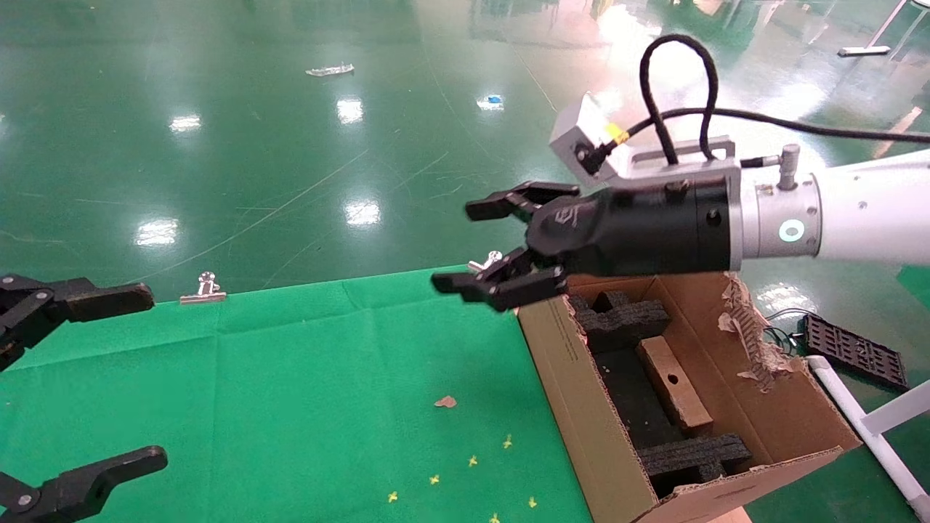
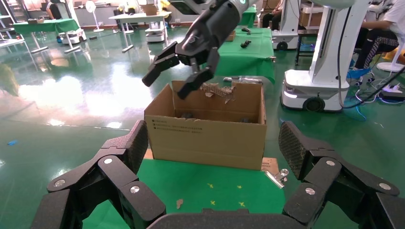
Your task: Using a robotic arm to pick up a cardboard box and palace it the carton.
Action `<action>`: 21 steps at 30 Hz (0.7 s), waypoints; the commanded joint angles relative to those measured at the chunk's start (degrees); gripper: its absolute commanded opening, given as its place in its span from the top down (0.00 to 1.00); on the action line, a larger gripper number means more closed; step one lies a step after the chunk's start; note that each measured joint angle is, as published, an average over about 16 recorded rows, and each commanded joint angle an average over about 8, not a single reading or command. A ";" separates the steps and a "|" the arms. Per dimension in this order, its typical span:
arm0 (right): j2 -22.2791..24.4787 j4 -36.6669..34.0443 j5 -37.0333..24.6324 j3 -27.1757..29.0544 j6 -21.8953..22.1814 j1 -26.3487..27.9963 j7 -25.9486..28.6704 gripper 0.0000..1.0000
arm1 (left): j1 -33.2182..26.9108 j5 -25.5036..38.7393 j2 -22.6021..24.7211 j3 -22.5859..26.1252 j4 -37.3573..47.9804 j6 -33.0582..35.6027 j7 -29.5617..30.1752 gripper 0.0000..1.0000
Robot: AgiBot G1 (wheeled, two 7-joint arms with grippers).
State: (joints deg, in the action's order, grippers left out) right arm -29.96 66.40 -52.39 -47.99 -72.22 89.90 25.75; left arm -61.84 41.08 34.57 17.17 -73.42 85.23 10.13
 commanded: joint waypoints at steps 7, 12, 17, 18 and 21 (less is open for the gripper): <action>-1.69 2.40 3.52 10.69 -4.51 -9.48 -5.02 0.00 | -0.01 -0.02 -0.01 0.02 0.00 -0.01 -0.01 0.00; -2.75 3.91 5.74 17.41 -7.34 -15.43 -8.17 0.00 | -0.01 -0.03 -0.02 0.04 0.00 -0.02 -0.02 0.00; -3.81 5.41 7.94 24.08 -10.15 -21.35 -11.30 0.00 | -0.01 -0.04 -0.02 0.05 0.00 -0.02 -0.03 0.00; -4.02 5.71 8.38 25.44 -10.73 -22.55 -11.94 0.00 | -0.01 -0.04 -0.02 0.05 0.00 -0.02 -0.03 0.00; -4.57 6.49 9.52 28.90 -12.18 -25.61 -13.56 0.00 | -0.01 -0.04 -0.03 0.06 0.00 -0.03 -0.03 0.00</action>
State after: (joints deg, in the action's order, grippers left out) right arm -34.44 72.76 -43.05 -19.56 -84.16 64.70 12.51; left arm -61.85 41.04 34.55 17.23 -73.42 85.20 10.10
